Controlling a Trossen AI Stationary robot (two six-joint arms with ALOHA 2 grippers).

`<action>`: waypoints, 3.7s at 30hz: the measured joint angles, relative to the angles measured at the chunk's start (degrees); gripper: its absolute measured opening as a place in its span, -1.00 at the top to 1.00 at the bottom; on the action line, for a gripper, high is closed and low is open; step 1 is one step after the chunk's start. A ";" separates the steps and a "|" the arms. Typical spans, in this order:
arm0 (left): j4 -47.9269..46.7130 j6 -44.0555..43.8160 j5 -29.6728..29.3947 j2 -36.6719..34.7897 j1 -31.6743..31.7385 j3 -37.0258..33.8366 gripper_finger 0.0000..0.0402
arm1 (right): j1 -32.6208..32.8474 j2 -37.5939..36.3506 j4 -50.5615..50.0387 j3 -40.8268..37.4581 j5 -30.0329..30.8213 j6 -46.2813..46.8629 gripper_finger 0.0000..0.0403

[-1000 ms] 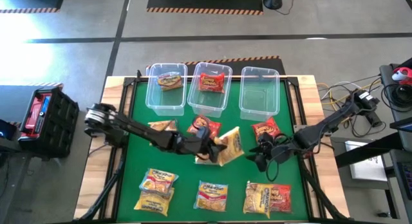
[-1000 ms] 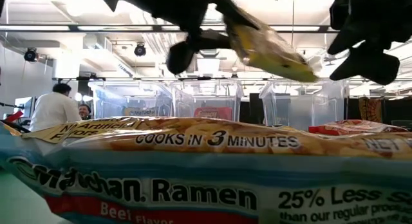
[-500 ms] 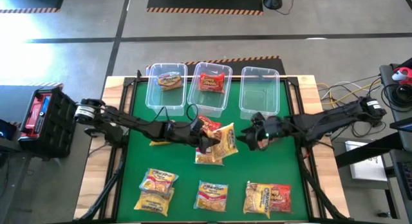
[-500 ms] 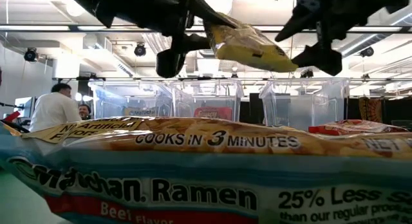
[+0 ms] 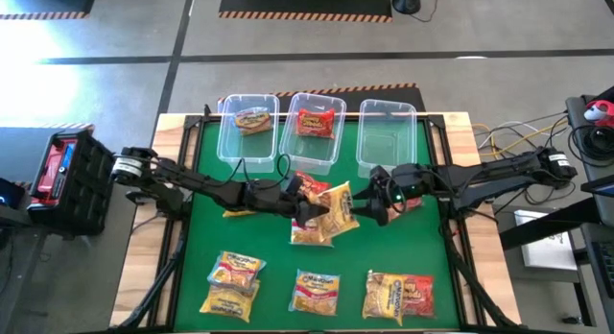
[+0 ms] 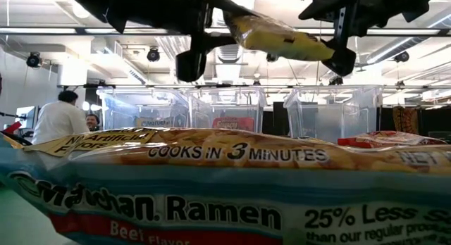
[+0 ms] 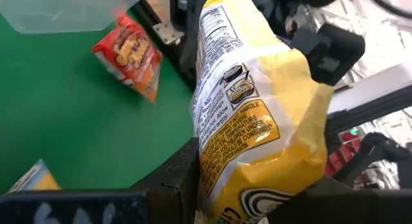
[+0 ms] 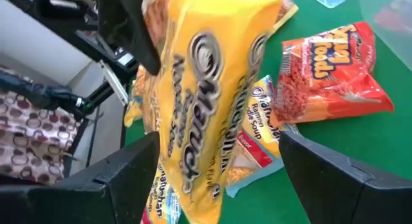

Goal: Sort Maruchan noodles
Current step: Put the top right yellow noodle pack into the top right transparent bin

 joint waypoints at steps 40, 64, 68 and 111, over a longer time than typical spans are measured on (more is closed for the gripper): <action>7.26 8.81 -5.59 4.63 -0.39 5.25 0.43 | 0.04 0.17 10.35 -0.02 -0.03 -4.36 -0.01; 7.30 8.57 -5.50 4.63 -0.41 5.22 0.43 | 0.04 0.15 10.06 -0.04 -1.78 -3.55 0.23; 7.30 8.74 -5.46 4.63 -0.41 5.20 0.42 | 0.07 0.09 9.95 -0.07 -2.24 -3.31 0.35; -7.45 16.16 2.06 -5.90 11.24 4.92 -0.16 | -7.17 -0.50 -23.04 12.43 3.19 -10.68 0.39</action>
